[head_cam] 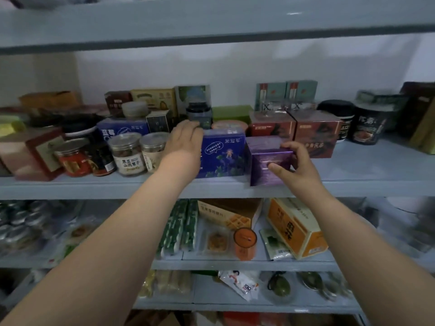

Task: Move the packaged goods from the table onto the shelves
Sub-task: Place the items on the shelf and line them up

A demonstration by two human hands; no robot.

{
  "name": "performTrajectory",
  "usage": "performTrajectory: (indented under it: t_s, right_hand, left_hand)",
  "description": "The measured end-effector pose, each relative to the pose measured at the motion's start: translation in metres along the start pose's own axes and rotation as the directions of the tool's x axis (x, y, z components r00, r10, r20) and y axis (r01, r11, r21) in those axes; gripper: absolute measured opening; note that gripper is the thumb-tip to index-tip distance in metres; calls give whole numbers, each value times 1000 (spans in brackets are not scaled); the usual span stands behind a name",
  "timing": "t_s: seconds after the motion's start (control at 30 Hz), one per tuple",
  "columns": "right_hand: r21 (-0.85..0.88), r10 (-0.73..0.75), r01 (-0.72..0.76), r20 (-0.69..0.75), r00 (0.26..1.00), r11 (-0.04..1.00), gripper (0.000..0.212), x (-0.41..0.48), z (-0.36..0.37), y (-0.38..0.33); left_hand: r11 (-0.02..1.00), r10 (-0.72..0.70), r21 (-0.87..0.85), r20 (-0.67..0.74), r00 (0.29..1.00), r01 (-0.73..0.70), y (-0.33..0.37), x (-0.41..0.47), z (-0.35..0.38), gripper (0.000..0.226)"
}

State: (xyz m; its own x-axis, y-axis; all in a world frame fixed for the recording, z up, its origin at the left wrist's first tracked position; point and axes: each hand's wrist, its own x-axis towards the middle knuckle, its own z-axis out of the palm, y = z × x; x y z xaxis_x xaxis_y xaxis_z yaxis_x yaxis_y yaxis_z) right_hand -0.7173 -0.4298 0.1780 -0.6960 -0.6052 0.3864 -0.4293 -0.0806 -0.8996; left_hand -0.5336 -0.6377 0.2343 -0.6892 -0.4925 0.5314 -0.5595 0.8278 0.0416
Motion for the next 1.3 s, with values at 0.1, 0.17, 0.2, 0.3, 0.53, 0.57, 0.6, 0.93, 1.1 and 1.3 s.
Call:
performTrajectory:
  t_s: [0.1, 0.17, 0.2, 0.3, 0.53, 0.57, 0.6, 0.93, 1.1, 1.3]
  right_hand:
    - [-5, 8, -8, -13, 1000, 1000, 53, -3, 7, 0]
    - [-45, 6, -7, -17, 1000, 999, 57, -3, 10, 0]
    - [-71, 3, -4, -13, 1000, 997, 59, -3, 11, -1]
    - [-140, 1, -1, -4, 1000, 990, 63, -1, 13, -1]
    - [-249, -32, 38, 27, 999, 968, 63, 12, 10, -1]
    - [-257, -37, 44, 33, 999, 965, 64, 13, 10, -1]
    - [-263, -43, 50, 35, 998, 964, 64, 14, 10, 0]
    - [-240, -109, 114, 32, 994, 964, 73, 21, 10, 19]
    - [-246, -146, 154, 52, 988, 957, 75, 24, 11, 26]
    - [-266, -152, 166, 75, 986, 949, 84, 28, 12, 28]
  left_hand:
    - [976, 139, 160, 72, 988, -149, 7, 3, 5, 81]
    - [971, 137, 186, 79, 987, -150, 7, 1, 12, 84]
    - [970, 133, 197, 72, 989, -145, 5, -1, 15, 83]
    - [972, 118, 198, 48, 992, -125, 2, -1, 21, 80]
    - [974, 92, 207, 30, 995, -97, 2, -4, 31, 81]
    - [975, 89, 203, 22, 996, -91, 2, -4, 32, 81]
    - [976, 84, 202, 15, 996, -85, 2, -4, 33, 81]
    - [968, -103, 239, 113, 988, 73, 26, -4, 28, 90]
    - [975, -148, 181, 112, 983, 126, 33, -9, 24, 96]
    - [975, -172, 164, 115, 978, 152, 35, -12, 24, 104]
